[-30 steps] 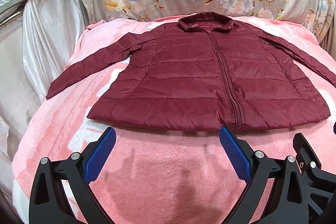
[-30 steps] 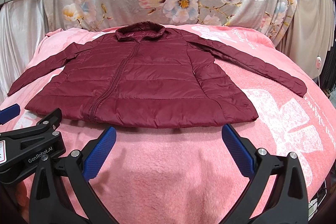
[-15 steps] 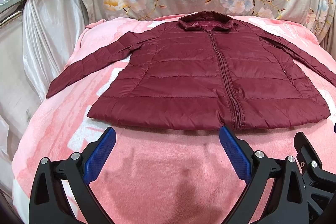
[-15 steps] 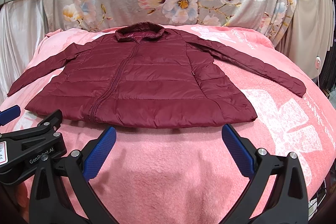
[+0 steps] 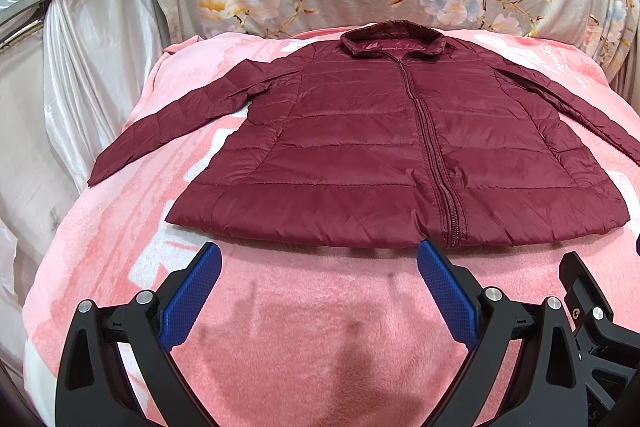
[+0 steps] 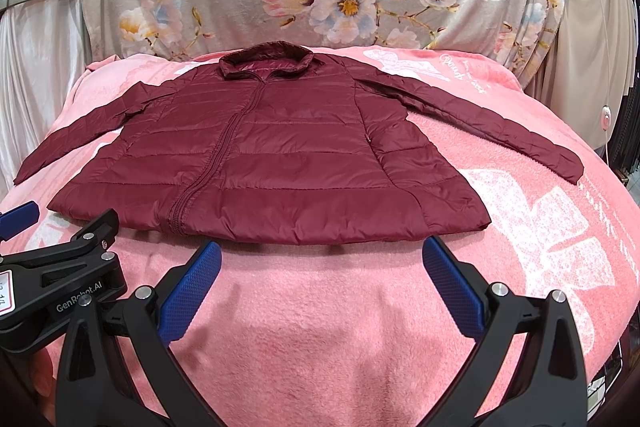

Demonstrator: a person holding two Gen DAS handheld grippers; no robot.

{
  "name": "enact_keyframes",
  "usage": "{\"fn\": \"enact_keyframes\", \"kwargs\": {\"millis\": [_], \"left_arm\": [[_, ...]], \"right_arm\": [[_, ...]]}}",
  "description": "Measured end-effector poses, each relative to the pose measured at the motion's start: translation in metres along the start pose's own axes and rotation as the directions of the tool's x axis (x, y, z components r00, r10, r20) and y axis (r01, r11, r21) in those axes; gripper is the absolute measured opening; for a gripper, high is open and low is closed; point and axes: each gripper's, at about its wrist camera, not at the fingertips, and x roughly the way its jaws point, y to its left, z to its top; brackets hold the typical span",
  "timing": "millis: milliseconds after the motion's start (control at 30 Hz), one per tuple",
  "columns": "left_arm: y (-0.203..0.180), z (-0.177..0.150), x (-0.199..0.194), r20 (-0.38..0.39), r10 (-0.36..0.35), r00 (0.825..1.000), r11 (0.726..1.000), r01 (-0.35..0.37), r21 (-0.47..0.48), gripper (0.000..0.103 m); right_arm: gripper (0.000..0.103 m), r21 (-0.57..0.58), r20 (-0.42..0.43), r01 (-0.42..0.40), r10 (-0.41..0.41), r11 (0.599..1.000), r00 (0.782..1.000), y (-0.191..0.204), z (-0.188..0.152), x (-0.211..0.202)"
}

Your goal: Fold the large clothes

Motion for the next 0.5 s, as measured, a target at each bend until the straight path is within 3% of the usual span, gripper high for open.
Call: {"fn": "enact_keyframes", "kwargs": {"millis": [500], "left_arm": [[0.0005, -0.0004, 0.0005, -0.002, 0.0, 1.0, 1.0, 0.0, 0.0, 0.095]], "right_arm": [[0.098, 0.002, -0.002, 0.0, 0.0, 1.0, 1.0, 0.0002, -0.0007, 0.0004]]}}
